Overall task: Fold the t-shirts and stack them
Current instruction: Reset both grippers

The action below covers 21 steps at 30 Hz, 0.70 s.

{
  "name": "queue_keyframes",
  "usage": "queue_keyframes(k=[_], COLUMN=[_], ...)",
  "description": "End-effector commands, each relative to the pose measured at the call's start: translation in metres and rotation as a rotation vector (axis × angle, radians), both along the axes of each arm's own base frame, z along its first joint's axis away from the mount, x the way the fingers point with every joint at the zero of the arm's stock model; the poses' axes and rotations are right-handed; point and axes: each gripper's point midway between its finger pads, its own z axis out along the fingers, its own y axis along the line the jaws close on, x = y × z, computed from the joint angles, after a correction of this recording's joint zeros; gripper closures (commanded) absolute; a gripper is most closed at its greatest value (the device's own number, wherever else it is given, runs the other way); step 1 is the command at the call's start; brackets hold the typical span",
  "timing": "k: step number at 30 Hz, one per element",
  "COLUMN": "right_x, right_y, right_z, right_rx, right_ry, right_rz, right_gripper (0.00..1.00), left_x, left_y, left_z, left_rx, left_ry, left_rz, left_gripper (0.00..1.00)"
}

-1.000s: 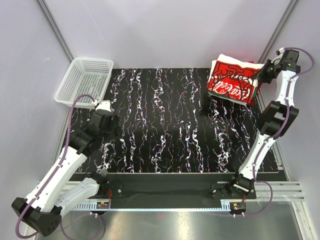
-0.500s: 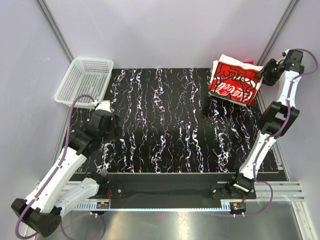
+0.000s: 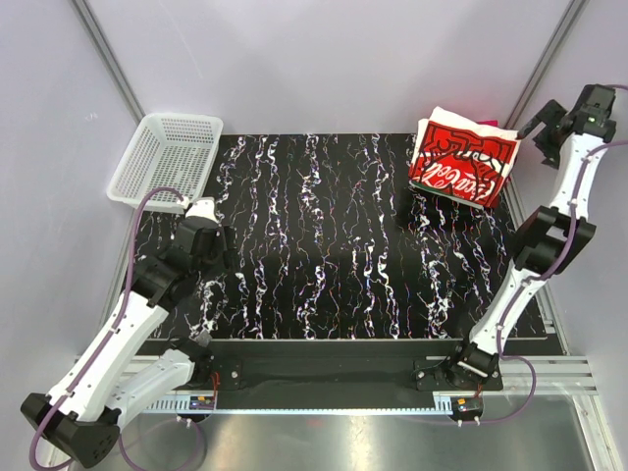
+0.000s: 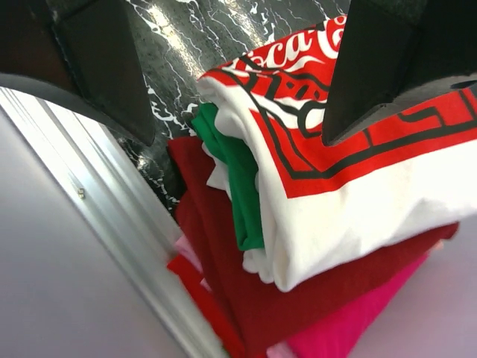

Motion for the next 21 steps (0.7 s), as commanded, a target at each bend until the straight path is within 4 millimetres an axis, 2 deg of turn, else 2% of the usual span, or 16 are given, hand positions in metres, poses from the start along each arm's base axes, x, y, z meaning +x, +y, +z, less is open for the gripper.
queue_keyframes(k=[1, 5, 6, 7, 8, 9, 10, 12, 14, 15, 16, 17, 18, 19, 20, 21], right_x=[-0.043, -0.055, -0.056, -0.061, -0.059, -0.058, -0.066, -0.062, -0.077, -0.071, -0.085, -0.088, -0.089, -0.102, -0.109, -0.114], right_y=[-0.042, -0.036, -0.033, -0.024, -0.01, -0.001, 0.014, 0.05, 0.085, 0.124, 0.146, 0.172, 0.215, 0.242, 0.257, 0.283], right_z=[0.08, 0.096, 0.094, 0.112, 0.118, 0.114, 0.136, 0.15, 0.154, 0.16, 0.151, 0.146, 0.12, 0.124, 0.115, 0.112], right_rx=[-0.117, -0.107, -0.094, -0.094, -0.079, -0.07, -0.086, -0.089, -0.079, -0.071, -0.062, -0.027, 0.013, 0.028, 0.047, 0.06], right_ry=[-0.101, -0.125, -0.128, -0.168, -0.191, -0.195, -0.246, -0.302, -0.323, -0.361, -0.353, -0.356, -0.328, -0.351, -0.341, -0.365], right_rz=[-0.215, -0.231, -0.225, -0.21, -0.167, -0.145, -0.123, -0.049, -0.01, 0.072, 0.1, 0.131, 0.221, 0.272, 0.266, 0.316], right_gripper=[0.0, 0.0, 0.0, 0.0, 0.0, 0.0, 0.0, 0.0, 0.0, 0.0, 0.0, 0.0, 0.0, 0.0, 0.0, 0.0], left_x=[0.005, 0.006, 0.005, 0.006, 0.005, 0.005, 0.005, 0.005, 0.004, 0.004, 0.003, 0.003, 0.003, 0.003, 0.003, 0.003], left_y=[-0.002, -0.002, -0.003, -0.002, -0.002, -0.001, -0.001, 0.001, 0.003, 0.004, 0.005, 0.006, 0.007, 0.007, 0.008, 0.008], left_z=[0.009, 0.009, 0.01, 0.01, 0.01, 0.01, 0.01, 0.011, 0.012, 0.013, 0.015, 0.015, 0.016, 0.016, 0.017, 0.018], left_rx=[-0.023, -0.023, -0.023, -0.024, -0.023, -0.023, -0.023, -0.021, -0.017, -0.016, -0.018, -0.019, -0.018, -0.016, -0.018, -0.018], left_ry=[-0.05, -0.05, -0.053, -0.052, -0.054, -0.056, -0.056, -0.06, -0.065, -0.068, -0.079, -0.08, -0.083, -0.084, -0.087, -0.09], left_rz=[-0.007, -0.007, -0.01, -0.007, -0.006, -0.003, -0.001, 0.008, 0.017, 0.024, 0.025, 0.029, 0.034, 0.036, 0.038, 0.041], left_gripper=[0.23, 0.23, 0.23, 0.23, 0.23, 0.23, 0.23, 0.23, 0.23, 0.23, 0.22, 0.22, 0.22, 0.22, 0.22, 0.21])
